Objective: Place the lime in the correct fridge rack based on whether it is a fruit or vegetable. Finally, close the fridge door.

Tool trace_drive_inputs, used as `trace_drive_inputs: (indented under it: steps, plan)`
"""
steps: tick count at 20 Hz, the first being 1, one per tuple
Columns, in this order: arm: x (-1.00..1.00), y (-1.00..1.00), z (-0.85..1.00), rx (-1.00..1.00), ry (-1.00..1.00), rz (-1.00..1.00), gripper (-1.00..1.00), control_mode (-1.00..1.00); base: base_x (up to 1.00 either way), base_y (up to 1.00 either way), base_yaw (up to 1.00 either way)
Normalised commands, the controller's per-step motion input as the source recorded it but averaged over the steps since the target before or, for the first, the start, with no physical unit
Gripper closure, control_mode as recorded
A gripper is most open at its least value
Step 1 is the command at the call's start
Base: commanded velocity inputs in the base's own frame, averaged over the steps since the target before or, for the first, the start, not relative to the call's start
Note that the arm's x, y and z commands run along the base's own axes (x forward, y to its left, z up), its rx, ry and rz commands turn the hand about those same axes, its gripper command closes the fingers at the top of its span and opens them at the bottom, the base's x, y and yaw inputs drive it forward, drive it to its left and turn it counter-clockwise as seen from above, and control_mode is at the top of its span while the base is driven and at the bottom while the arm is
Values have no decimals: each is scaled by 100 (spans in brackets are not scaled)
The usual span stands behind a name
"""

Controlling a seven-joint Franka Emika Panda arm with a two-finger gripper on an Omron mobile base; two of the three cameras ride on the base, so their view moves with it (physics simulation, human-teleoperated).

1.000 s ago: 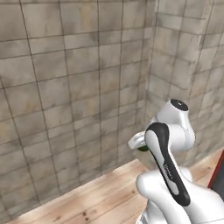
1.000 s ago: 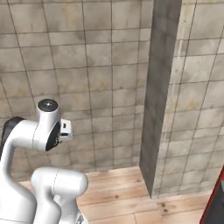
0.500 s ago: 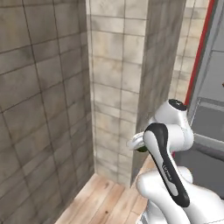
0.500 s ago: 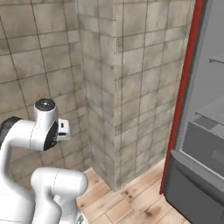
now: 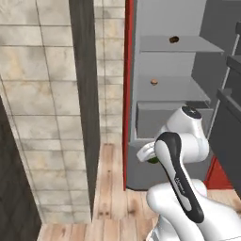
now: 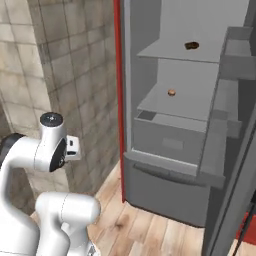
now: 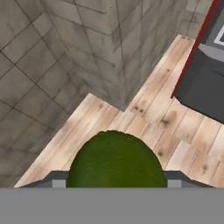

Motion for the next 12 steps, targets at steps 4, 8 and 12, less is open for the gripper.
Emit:
trace_drive_inputs:
  steps: [4, 8, 12]
  plan:
    - [0, 0, 0, 0, 0, 0, 100, 100, 88, 13, -50]
    - [0, 0, 0, 0, 0, 0, 100, 100, 93, 20, -26]
    - [0, 0, 0, 0, 0, 0, 100, 100, 62, -2, -16]
